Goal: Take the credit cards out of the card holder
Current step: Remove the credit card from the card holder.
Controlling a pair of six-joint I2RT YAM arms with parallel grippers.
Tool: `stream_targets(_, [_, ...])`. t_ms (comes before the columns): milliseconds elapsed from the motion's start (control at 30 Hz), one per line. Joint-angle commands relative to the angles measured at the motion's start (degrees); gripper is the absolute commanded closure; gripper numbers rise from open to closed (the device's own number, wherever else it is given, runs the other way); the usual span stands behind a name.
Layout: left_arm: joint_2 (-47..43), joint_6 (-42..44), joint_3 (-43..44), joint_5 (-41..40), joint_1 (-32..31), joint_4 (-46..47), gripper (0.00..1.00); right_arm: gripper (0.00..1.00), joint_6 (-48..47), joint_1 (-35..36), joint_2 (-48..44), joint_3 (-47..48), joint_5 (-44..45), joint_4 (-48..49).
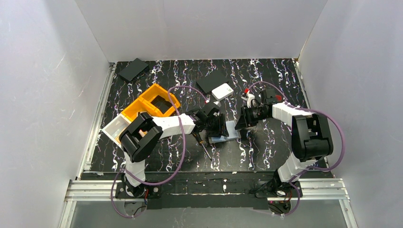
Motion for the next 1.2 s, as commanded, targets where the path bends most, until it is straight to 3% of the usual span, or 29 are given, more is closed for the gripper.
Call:
stream_targets(0, [-1.9,-0.9,1.1,-0.3,0.1,0.0,0.56,0.60,0.0,0.0,2.0,1.2,-2.6,-0.3])
stream_targets(833, [5.6,-0.1,3.0,3.5,0.4,3.1,0.68,0.65,1.3,0.8,4.6,1.4,-5.4,0.4])
stream_targets(1000, [5.9,-0.1,2.6,3.4,0.5,3.0,0.75,0.65,1.7,0.8,4.6,1.2,-5.8,0.7])
stream_targets(1167, [6.1,-0.3,2.0,3.5,0.7,3.2,0.76,0.64,2.2,0.7,5.2,1.3,-1.4,0.8])
